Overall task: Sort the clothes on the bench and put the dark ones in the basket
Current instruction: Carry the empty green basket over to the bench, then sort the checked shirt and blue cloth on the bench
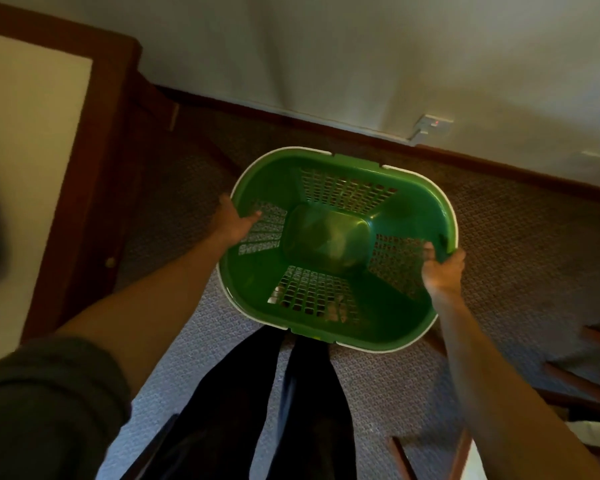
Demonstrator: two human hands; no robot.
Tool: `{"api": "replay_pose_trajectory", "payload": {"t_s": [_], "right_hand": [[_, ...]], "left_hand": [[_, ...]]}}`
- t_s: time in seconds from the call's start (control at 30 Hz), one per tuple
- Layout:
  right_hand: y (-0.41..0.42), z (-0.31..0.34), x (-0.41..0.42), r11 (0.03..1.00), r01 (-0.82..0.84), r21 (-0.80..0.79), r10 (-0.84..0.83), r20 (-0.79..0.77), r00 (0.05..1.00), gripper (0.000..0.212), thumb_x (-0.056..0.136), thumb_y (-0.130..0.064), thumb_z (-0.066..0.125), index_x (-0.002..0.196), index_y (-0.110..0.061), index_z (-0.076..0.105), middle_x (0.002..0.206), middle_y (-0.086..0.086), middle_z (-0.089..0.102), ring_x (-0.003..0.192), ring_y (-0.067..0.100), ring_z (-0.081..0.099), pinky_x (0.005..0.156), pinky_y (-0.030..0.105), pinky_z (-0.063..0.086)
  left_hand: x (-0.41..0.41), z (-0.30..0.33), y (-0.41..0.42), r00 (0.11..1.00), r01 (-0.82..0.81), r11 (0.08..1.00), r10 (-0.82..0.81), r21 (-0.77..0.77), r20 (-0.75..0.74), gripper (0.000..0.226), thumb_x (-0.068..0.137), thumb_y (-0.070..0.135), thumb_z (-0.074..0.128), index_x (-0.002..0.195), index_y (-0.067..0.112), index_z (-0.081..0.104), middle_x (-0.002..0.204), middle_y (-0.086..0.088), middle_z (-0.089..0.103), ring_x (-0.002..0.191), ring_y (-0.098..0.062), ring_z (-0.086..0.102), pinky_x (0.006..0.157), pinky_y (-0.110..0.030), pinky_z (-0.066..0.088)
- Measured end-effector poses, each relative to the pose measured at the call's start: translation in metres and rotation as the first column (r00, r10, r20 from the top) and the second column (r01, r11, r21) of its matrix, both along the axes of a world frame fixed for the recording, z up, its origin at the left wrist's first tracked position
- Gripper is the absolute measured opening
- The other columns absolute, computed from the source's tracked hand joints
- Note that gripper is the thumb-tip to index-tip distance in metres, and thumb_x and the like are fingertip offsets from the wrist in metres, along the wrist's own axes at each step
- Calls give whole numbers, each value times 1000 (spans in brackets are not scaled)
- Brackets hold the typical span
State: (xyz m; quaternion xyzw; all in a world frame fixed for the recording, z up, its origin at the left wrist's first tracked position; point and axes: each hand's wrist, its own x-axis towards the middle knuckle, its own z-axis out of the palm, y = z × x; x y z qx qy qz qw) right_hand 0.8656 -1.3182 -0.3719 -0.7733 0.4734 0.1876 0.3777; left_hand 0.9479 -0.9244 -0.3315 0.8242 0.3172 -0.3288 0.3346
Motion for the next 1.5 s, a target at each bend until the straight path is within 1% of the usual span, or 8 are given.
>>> {"api": "replay_pose_trajectory", "payload": {"t_s": [0.13, 0.4, 0.63, 0.77, 0.87, 1.1, 1.37, 1.5], "right_hand": [[3, 3, 10, 999, 35, 38, -35, -5, 999, 66, 92, -51, 59, 142, -18, 32, 140, 17, 43, 128, 40, 48, 107, 58, 42], [19, 51, 6, 994, 49, 94, -41, -75, 996, 86, 88, -65, 55, 154, -24, 17, 152, 18, 37, 136, 44, 41, 112, 62, 33], [79, 127, -5, 988, -30, 152, 26, 30, 999, 103, 78, -80, 46, 157, -21, 18, 158, 15, 32, 143, 39, 34, 116, 57, 30], [123, 181, 2, 957, -150, 247, 131, 93, 987, 84, 93, -68, 42, 159, -24, 14, 164, 10, 20, 150, 36, 20, 120, 60, 18], [158, 218, 8, 909, -284, 304, 219, 231, 948, 78, 94, -66, 44, 158, -27, 21, 162, 6, 27, 149, 33, 26, 120, 59, 22], [257, 281, 1, 739, -536, 408, 387, 393, 834, 73, 95, -62, 50, 155, -24, 30, 158, -1, 37, 144, 22, 37, 118, 41, 29], [390, 338, -52, 480, -794, 374, 599, 521, 608, 63, 96, -55, 53, 146, -17, 44, 143, 4, 51, 132, 19, 49, 109, 34, 39], [449, 354, -83, 399, -859, 321, 652, 559, 512, 47, 96, -47, 59, 123, -9, 55, 99, -6, 57, 100, 13, 58, 95, 32, 42]], "left_hand": [[8, 0, 2, 1000, -15, 997, 16, -75, 14, 66, 95, 31, 67, 145, 12, 29, 141, -15, 49, 128, -35, 51, 100, -39, 42], [-16, 38, 10, 969, -218, 958, 235, -187, 78, 107, 77, 69, 71, 159, 29, 16, 162, -7, 31, 141, -33, 41, 113, -52, 38], [-72, 108, 15, 920, -327, 904, 371, -276, 124, 88, 88, 51, 70, 158, 22, 25, 163, -8, 30, 145, -28, 37, 111, -41, 37], [-90, 155, 16, 864, -370, 862, 457, -347, 213, 70, 93, 40, 68, 152, 16, 39, 154, -10, 44, 138, -24, 46, 102, -29, 42], [-103, 194, 18, 774, -405, 808, 552, -428, 311, 59, 95, 34, 67, 146, 13, 48, 144, -6, 54, 124, -14, 52, 86, -15, 42], [-147, 260, 54, 586, -402, 705, 689, -585, 427, 31, 98, 39, 59, 125, 24, 63, 125, 1, 67, 116, -13, 64, 101, -37, 52], [-229, 322, 139, 292, -463, 609, 790, -644, 539, 33, 103, 34, 51, 123, 11, 65, 115, -5, 74, 106, -18, 71, 91, -41, 56], [-289, 332, 190, 183, -529, 577, 793, -622, 581, 26, 102, 34, 54, 114, 16, 69, 109, -3, 76, 104, -20, 71, 87, -41, 55]]}}
